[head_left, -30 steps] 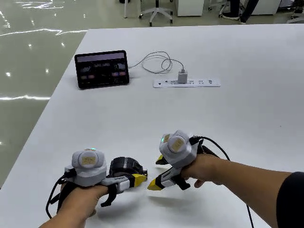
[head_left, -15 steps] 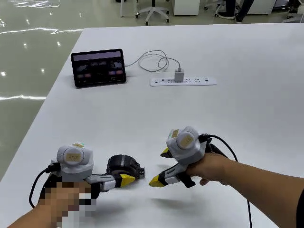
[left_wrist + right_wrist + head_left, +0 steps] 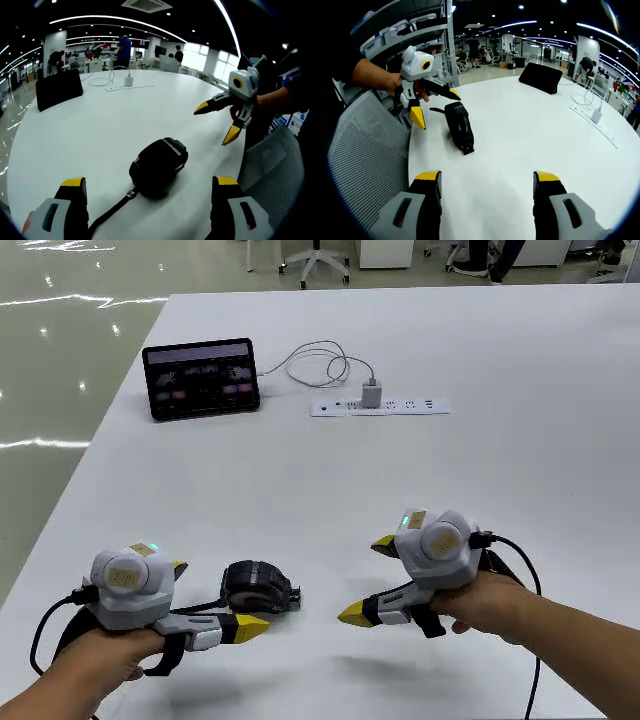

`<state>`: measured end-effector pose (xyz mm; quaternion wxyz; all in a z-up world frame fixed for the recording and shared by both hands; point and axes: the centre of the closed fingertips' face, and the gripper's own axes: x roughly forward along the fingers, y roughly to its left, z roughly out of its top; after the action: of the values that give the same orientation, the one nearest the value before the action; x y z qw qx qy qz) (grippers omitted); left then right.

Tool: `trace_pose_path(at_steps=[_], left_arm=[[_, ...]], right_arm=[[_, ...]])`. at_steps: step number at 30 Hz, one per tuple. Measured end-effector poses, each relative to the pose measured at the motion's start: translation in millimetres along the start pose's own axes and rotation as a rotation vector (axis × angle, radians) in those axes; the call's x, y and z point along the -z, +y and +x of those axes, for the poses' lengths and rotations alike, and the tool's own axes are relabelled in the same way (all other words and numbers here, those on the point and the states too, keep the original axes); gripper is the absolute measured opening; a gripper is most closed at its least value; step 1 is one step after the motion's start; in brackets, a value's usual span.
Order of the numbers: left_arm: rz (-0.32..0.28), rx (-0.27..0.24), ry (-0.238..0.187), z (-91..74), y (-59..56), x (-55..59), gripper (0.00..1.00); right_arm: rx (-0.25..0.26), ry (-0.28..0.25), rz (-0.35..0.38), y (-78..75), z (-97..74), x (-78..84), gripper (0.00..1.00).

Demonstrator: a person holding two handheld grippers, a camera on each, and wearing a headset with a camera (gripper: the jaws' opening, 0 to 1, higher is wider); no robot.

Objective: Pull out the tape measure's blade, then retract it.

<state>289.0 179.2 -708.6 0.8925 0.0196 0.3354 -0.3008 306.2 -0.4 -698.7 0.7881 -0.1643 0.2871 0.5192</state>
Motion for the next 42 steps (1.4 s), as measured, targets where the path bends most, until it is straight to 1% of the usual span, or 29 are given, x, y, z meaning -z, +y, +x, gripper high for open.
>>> trace_pose_path(at_steps=[1, 3, 4, 5, 7, 10, 11, 13, 14, 15, 16, 21, 27, 30, 31, 33, 35, 36, 37, 38, 40, 42], left_arm=[[0.015, -0.007, 0.012, -1.2, 2.4, 3.0, 1.0], [0.014, 0.012, 0.004, -3.6, 0.2, 3.3, 1.0], [0.019, 0.013, 0.008, -5.5, 0.9, 5.0, 1.0], [0.042, 0.001, 0.014, -6.6, 3.8, 6.7, 1.0], [0.039, 0.003, 0.01, -9.4, 3.8, 7.2, 1.0], [0.034, -0.006, 0.0, -12.6, 8.4, 6.7, 1.0], [0.036, -0.013, -0.005, -13.8, 10.5, 5.9, 1.0], [0.033, -0.006, -0.005, -17.2, 8.4, 4.9, 1.0], [0.03, -0.005, -0.003, -16.1, 8.4, 6.0, 1.0], [0.029, -0.003, 0.004, -16.1, 8.2, 7.2, 1.0], [0.024, -0.001, 0.002, -18.1, 7.3, 6.7, 1.0], [0.031, 0.0, 0.004, -22.7, 6.7, 6.8, 1.0], [0.04, 0.007, 0.011, -29.1, 6.6, 8.3, 1.0], [0.047, 0.009, 0.012, -32.8, 5.2, 7.2, 1.0], [0.057, 0.013, 0.007, -34.7, 4.2, 5.9, 1.0], [0.059, 0.019, 0.007, -36.2, 3.1, 5.6, 1.0], [0.068, 0.016, 0.006, -37.5, 3.9, 6.1, 1.0], [0.107, -0.008, -0.013, -38.4, 8.8, 3.5, 1.0], [0.096, -0.001, -0.008, -39.7, 6.6, 5.1, 1.0], [0.072, 0.01, -0.008, -40.4, 5.8, 5.7, 1.0], [0.078, 0.006, -0.009, -41.7, 6.3, 6.6, 1.0], [0.069, 0.012, -0.01, -43.1, 5.1, 7.9, 1.0]], right_arm=[[0.017, -0.008, 0.011, -4.1, -4.3, 2.3, 0.72], [0.026, -0.016, 0.029, -7.2, -10.3, 5.2, 0.72], [0.033, -0.015, 0.043, -9.5, -14.7, 8.9, 0.72], [0.035, -0.016, 0.049, -10.6, -17.5, 11.4, 0.72], [0.025, -0.013, 0.084, -10.5, -23.4, 18.8, 0.73], [0.04, -0.01, 0.089, -12.3, -32.1, 27.2, 0.73], [0.043, -0.015, 0.102, -12.8, -35.6, 29.9, 0.74], [0.056, -0.02, 0.112, -14.1, -41.7, 33.8, 0.76], [0.065, -0.03, 0.113, -15.1, -44.3, 33.8, 0.78], [0.068, -0.039, 0.12, -15.6, -46.9, 34.1, 0.8], [0.065, -0.043, 0.133, -15.5, -50.6, 36.2, 0.82], [0.074, -0.034, 0.131, -17.2, -61.2, 47.1, 0.85], [0.083, -0.038, 0.16, -23.2, -78.6, 58.2, 0.9], [0.096, -0.05, 0.142, -27.4, -87.6, 63.1, 0.9], [0.098, -0.047, 0.151, -28.9, -91.1, 65.7, 0.9], [0.106, -0.046, 0.155, -30.5, -95.4, 69.5, 0.92], [0.111, -0.033, 0.167, -31.8, -99.4, 76.7, 0.94], [0.113, -0.028, 0.168, -31.9, -101.6, 80.7, 0.95], [0.116, -0.022, 0.169, -31.8, -103.1, 82.9, 0.97], [0.12, -0.017, 0.172, -32.0, -105.5, 86.3, 0.99], [0.121, -0.012, 0.175, -32.9, -109.2, 92.0, 1.0], [0.123, -0.003, 0.182, -35.2, -111.9, 98.9, 1.0]])
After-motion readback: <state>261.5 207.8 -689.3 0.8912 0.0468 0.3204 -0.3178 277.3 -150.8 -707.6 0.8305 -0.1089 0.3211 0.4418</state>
